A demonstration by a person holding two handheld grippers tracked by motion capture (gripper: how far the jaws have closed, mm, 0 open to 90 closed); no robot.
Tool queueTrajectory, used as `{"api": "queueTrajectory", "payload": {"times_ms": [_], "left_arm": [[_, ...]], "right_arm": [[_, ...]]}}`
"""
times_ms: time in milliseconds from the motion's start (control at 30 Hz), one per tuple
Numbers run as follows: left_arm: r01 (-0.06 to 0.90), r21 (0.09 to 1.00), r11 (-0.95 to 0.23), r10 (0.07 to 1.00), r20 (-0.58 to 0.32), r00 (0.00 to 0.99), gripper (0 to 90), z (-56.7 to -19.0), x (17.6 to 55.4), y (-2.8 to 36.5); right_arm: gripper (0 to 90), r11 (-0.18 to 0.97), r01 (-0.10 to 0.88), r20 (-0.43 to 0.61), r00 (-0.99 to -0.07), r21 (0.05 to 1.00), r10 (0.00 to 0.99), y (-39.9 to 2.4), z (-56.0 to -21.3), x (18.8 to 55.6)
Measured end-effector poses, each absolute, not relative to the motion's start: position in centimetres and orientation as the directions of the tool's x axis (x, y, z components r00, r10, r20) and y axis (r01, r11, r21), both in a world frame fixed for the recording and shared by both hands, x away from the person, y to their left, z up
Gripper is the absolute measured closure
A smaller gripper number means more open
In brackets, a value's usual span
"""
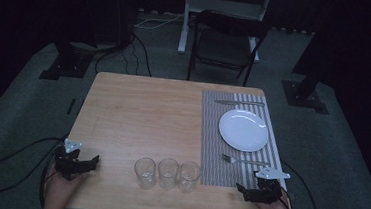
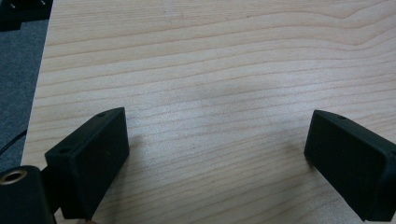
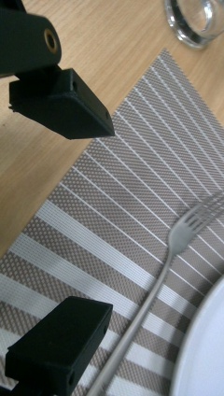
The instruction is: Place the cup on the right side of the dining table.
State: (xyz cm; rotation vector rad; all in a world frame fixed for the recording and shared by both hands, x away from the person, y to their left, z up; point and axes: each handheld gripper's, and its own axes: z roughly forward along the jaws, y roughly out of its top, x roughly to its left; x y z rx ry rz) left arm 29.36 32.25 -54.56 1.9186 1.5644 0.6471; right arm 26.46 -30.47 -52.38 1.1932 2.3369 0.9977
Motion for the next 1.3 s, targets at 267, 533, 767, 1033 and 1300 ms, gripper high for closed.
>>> {"api": "queueTrajectory", "payload": {"times_ms": [267, 533, 767, 1033, 1300], "left_arm": [[0.702, 0.697, -0.149, 0.980, 0.012, 0.197, 6.9, -54.6, 29.4, 32.3], [0.701, 0.697, -0.149, 0.980, 0.011, 0.197, 7.0, -54.6, 29.4, 32.2], [0.701, 0.697, -0.149, 0.980, 0.011, 0.197, 6.9, -54.6, 29.4, 32.2], [0.701, 0.697, -0.149, 0.980, 0.011, 0.197, 6.9, -54.6, 29.4, 32.2], [0.702, 0.697, -0.149, 0.980, 0.011, 0.197, 6.9, -54.6, 29.4, 32.2]], "right_arm": [[13.0, 0.394, 0.543, 0.027, -0.611, 0.742, 0.791, -30.2, -50.7, 26.3], [13.0, 0.390, 0.507, 0.031, -0.638, 0.769, 0.770, -29.4, -48.9, 26.4], [13.0, 0.404, 0.477, 0.008, -0.654, 0.781, 0.757, -28.4, -47.6, 26.8], [13.1, 0.416, 0.442, 0.008, -0.693, 0.794, 0.721, -27.1, -46.1, 27.1], [13.1, 0.419, 0.414, 0.006, -0.717, 0.808, 0.697, -25.8, -45.2, 27.6]]}}
